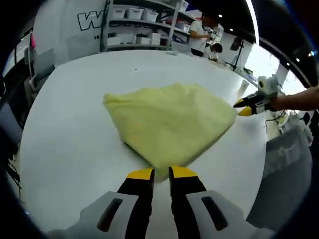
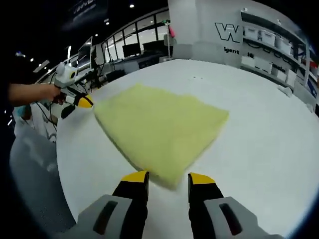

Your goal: Fold the garment on the visible template until the final outline fits inside the template.

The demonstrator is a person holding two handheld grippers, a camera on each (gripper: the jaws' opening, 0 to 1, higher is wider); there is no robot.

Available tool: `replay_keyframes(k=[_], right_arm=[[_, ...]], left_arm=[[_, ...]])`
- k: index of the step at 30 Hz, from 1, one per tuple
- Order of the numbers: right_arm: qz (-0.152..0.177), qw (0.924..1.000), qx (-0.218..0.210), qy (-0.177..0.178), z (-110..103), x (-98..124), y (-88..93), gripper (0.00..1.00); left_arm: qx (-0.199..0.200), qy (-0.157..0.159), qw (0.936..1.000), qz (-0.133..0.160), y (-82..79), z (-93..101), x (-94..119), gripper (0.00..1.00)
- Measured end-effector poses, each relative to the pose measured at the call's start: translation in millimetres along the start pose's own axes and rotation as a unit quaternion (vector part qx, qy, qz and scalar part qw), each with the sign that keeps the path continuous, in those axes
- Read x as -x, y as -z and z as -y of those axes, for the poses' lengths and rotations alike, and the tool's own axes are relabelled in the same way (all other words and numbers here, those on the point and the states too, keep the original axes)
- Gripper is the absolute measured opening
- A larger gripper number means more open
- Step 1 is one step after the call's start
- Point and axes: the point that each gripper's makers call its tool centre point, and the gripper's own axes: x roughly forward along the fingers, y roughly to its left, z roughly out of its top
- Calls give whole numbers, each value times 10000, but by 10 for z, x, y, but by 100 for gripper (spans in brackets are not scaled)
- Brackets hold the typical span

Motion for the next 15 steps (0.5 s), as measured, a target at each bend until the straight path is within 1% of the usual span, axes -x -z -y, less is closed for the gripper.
replay_keyframes(k=[2,6,8,9,15], right_arm=[[12,10000,3,5,-25,-9,1,20],[2,10000,25,-30,-69,-20,-10,11],[-14,10000,54,-30,-77,-14,-7,3],[-19,10000,69,-22,-76,-11,-5,0],[13,10000,35,2,-75,16,8,0]], left_arm=[[32,-5,10000,12,-1,13,-17,14],[133,0,9999,56,0,12,-33,9],[177,-8,9998,63,2,16,-34,5],[213,1,9997,71,1,23,-35,5],[246,25,9996,129,13,64,-19,4]])
